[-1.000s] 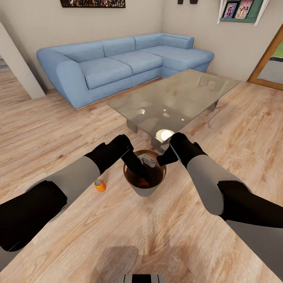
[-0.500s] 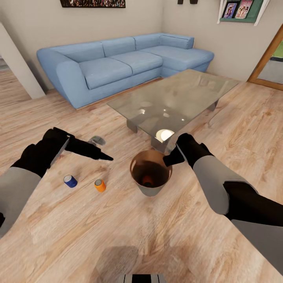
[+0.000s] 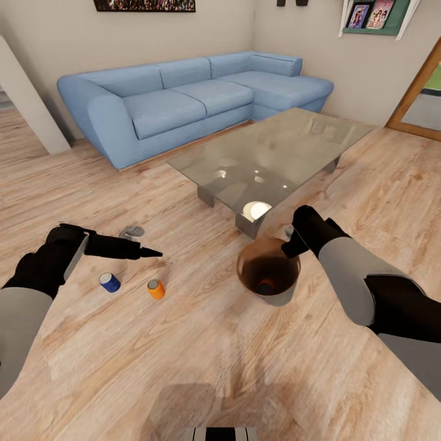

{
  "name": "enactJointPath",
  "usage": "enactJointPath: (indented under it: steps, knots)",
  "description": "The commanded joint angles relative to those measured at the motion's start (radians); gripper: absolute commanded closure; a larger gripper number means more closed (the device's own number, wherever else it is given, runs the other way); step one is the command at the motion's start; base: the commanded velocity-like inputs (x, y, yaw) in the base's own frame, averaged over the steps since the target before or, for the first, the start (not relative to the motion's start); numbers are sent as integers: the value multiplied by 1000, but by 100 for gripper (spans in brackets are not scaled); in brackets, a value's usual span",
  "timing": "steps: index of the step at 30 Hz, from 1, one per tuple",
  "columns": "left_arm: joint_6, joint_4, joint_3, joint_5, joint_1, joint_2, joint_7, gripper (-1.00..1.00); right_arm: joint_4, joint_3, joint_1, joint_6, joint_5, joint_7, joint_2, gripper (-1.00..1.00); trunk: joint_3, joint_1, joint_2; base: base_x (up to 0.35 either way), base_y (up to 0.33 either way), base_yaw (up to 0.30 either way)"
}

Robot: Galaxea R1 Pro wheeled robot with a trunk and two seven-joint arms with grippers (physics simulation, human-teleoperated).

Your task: Put the three can of soda from the living room inside the tash can in the kitchen.

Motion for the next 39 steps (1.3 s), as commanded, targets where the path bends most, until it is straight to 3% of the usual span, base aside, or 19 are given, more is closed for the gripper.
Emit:
enactJointPath:
  steps: [1, 5, 11, 19, 20, 28, 39]
  knots:
    - [0, 6, 0, 0, 6, -6, 6, -100, 6, -6, -6, 5, -5, 6, -6, 100, 0, 0, 0, 0, 0, 0]
    - [0, 13, 0, 0, 29, -28, 28, -100, 29, -6, -27, 5, 25, 6, -29, 100, 0, 0, 0, 0, 0, 0]
    - [-6, 11, 0, 0, 63, -62, 62, -100, 52, -10, -48, 1, 32, 2, -63, 100, 0, 0, 0, 0, 0, 0]
    - [26, 55, 16, -53, 108, -19, 107, -100, 10, -31, 2, 4, 39, 24, -109, 100, 1, 0, 0, 0, 62, -4]
    - [36, 59, 16, -61, 129, 75, 384, -100, -102, -32, 48, 4, -186, 25, -203, 100, 1, 0, 0, 0, 233, -83]
    - [38, 59, 17, -65, 131, 75, 387, -100, -106, -40, 53, 3, -191, 24, -242, 100, 10, 0, 0, 1, 269, -165]
    - [39, 62, 16, -65, 131, 65, 394, -100, -106, -45, 89, -2, -197, 27, -249, 100, 22, 0, 0, 104, 217, -194]
